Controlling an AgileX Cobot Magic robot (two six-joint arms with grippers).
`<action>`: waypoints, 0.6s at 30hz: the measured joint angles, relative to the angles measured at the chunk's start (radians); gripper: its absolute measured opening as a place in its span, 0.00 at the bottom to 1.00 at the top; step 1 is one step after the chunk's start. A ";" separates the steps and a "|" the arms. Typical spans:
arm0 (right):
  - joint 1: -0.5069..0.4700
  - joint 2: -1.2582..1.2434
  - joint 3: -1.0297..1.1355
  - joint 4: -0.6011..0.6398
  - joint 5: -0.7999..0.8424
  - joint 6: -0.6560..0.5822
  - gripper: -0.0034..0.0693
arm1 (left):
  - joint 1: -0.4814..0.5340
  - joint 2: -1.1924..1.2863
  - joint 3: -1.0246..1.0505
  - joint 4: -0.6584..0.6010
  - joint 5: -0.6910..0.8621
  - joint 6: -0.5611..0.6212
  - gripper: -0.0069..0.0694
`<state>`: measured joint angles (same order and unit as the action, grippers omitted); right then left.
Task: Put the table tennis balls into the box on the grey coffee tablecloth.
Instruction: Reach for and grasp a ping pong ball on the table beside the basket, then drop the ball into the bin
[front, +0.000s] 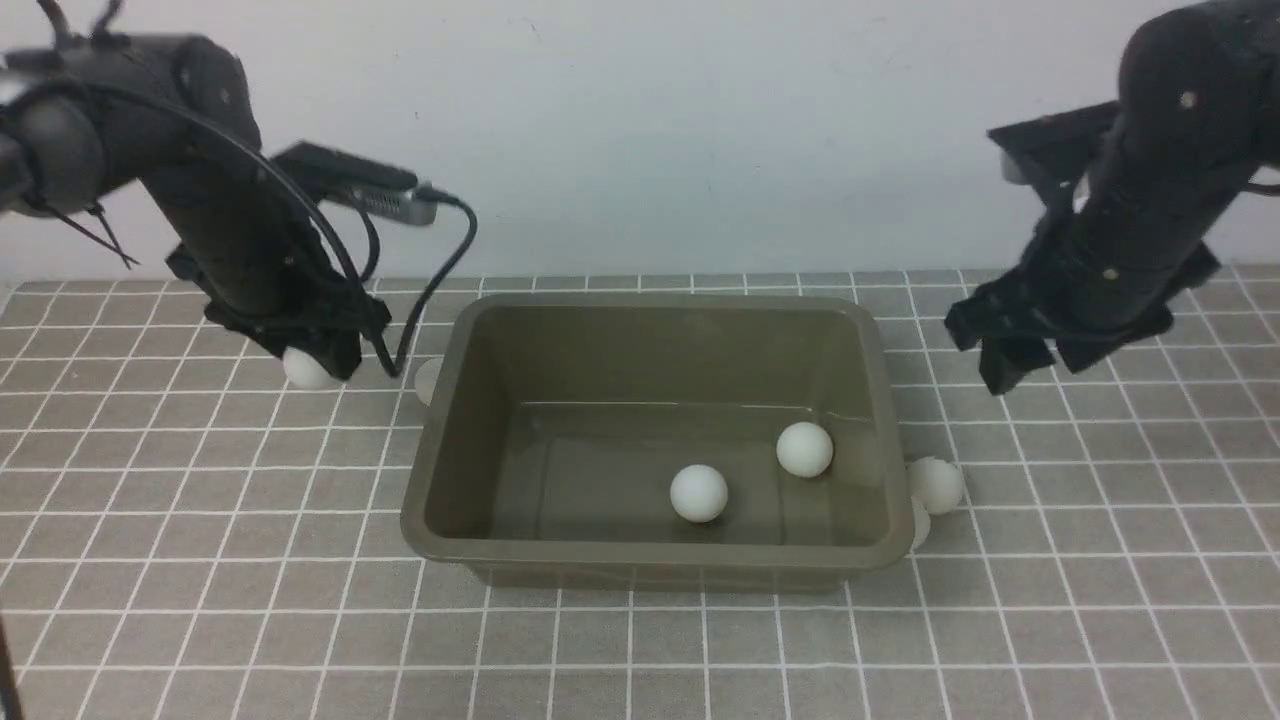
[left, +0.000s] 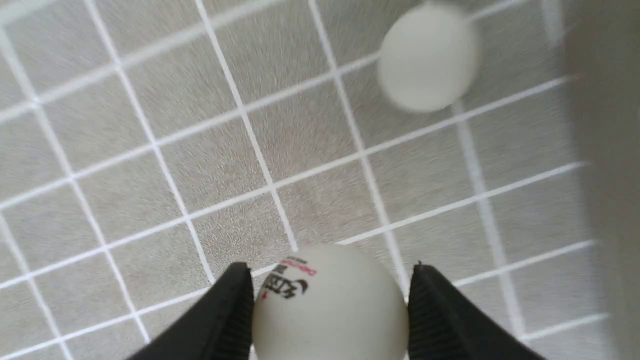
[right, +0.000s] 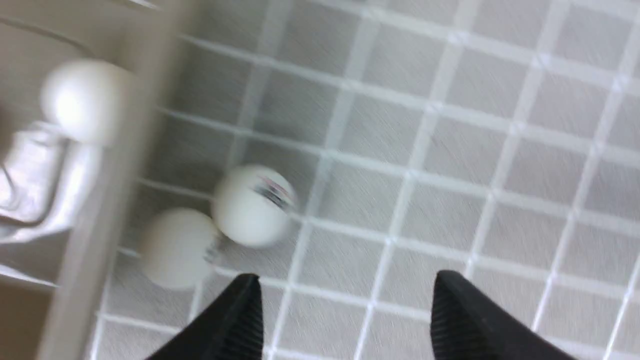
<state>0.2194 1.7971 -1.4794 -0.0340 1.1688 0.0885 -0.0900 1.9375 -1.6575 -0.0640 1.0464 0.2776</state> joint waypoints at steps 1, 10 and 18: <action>-0.011 0.011 0.000 0.015 0.005 0.000 0.61 | -0.008 -0.026 0.000 -0.022 0.000 0.000 0.54; -0.019 0.150 -0.001 0.147 -0.055 0.000 0.74 | -0.122 -0.023 -0.001 -0.231 0.006 0.060 0.54; -0.019 0.235 -0.001 0.208 -0.129 0.000 0.78 | -0.212 0.068 0.000 -0.272 -0.029 0.064 0.72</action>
<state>0.2007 2.0317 -1.4802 0.1736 1.0398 0.0885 -0.3017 2.0057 -1.6575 -0.3360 1.0170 0.3411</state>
